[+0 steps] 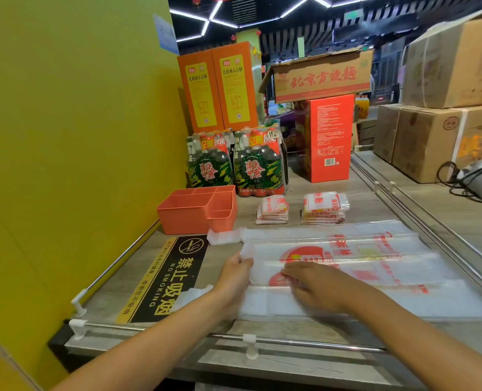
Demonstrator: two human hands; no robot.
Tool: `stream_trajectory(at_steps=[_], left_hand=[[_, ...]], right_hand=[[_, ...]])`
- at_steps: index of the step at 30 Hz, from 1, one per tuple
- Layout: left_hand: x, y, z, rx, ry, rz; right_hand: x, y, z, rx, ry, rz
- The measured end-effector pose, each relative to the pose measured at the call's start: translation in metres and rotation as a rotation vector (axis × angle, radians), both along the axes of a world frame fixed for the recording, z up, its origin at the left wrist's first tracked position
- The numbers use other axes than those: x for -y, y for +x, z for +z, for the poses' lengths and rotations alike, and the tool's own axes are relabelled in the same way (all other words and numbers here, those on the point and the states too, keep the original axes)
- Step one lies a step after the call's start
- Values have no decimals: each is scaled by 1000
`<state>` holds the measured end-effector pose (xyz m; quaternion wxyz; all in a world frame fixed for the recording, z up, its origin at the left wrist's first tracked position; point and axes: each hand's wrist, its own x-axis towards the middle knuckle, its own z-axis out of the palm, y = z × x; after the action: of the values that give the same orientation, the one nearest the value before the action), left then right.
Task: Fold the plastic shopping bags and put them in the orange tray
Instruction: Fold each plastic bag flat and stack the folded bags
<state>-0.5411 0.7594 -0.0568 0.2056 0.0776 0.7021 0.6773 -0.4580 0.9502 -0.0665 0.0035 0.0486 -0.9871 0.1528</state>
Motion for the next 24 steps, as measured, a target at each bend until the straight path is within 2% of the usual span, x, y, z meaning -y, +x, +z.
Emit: stream_trajectory(at_steps=[3, 9, 12, 14, 18, 20, 24], left_hand=[[-7, 6, 4, -211, -134, -103], [-21, -3, -12, -625, -490, -316], [-29, -5, -17, -739, -513, -327], [-30, -12, -22, -671, -435, -283], [-31, -16, -9, -216, -4, 34], [-27, -24, -10, -102, 67, 179], [-22, -33, -26, -19, 121, 181]], right_hand=[[-9, 1, 11, 95, -15, 37], [-30, 20, 12, 138, 13, 5], [-30, 29, 5, 150, -56, -24], [-31, 31, 2, 147, -78, -47], [-32, 31, -1, 148, -87, -51], [-31, 30, -2, 147, -85, -47], [-28, 28, -2, 160, -61, -43]])
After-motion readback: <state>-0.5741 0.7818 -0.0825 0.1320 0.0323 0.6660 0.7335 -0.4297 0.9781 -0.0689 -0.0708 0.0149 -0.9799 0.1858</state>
